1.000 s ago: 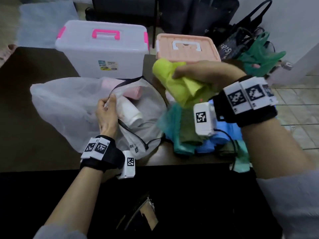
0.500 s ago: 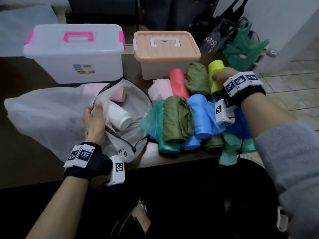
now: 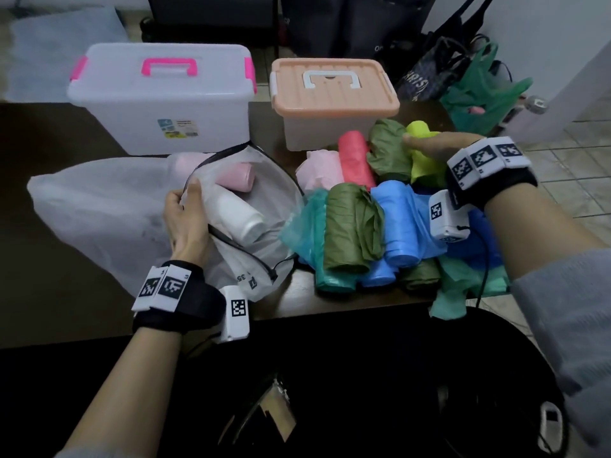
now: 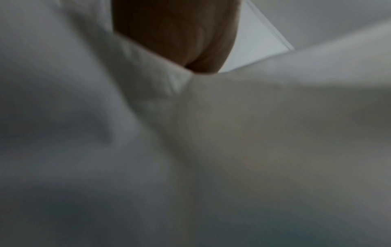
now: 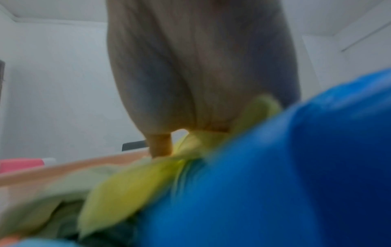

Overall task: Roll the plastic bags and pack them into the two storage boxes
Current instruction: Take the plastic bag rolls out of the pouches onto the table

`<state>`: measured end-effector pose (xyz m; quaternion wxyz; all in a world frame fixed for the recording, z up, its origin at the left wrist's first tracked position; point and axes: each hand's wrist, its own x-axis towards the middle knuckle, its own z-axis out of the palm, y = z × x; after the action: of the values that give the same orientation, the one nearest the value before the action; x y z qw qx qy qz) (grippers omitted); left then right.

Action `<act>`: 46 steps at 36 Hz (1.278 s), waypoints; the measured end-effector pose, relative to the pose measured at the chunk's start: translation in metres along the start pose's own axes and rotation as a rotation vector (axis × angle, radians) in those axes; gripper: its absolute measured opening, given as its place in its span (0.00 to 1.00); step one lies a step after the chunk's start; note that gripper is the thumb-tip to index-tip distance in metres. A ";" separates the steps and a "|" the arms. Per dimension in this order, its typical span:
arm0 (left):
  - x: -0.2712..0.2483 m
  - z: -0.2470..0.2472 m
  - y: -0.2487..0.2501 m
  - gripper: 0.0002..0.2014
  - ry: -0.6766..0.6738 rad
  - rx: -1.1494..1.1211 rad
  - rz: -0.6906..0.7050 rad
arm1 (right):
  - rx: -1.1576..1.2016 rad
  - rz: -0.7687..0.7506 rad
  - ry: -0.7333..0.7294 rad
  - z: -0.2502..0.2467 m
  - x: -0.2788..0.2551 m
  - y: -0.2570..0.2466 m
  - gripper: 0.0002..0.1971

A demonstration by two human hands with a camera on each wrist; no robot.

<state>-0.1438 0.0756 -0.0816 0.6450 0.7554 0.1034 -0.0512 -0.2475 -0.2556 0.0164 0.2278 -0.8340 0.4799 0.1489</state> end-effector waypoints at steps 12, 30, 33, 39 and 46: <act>0.003 -0.008 0.027 0.20 0.032 -0.028 0.099 | 0.287 -0.616 0.292 0.007 -0.061 -0.093 0.14; 0.007 -0.016 -0.003 0.14 0.034 -0.033 0.031 | -0.178 -0.650 -0.254 0.167 -0.106 -0.158 0.30; 0.013 -0.018 -0.008 0.14 0.052 -0.086 0.024 | -0.133 -0.617 -0.279 0.160 -0.106 -0.154 0.32; 0.017 -0.016 -0.011 0.16 0.074 -0.096 0.015 | -0.009 -0.551 -0.326 0.120 -0.104 -0.126 0.27; 0.013 -0.007 -0.012 0.22 0.023 -0.006 0.023 | 0.530 -0.423 -0.314 0.052 -0.096 -0.068 0.18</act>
<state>-0.1339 0.0851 -0.0952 0.6465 0.7553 0.1020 -0.0348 -0.2373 -0.1286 0.0329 0.5324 -0.7938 0.2780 0.0954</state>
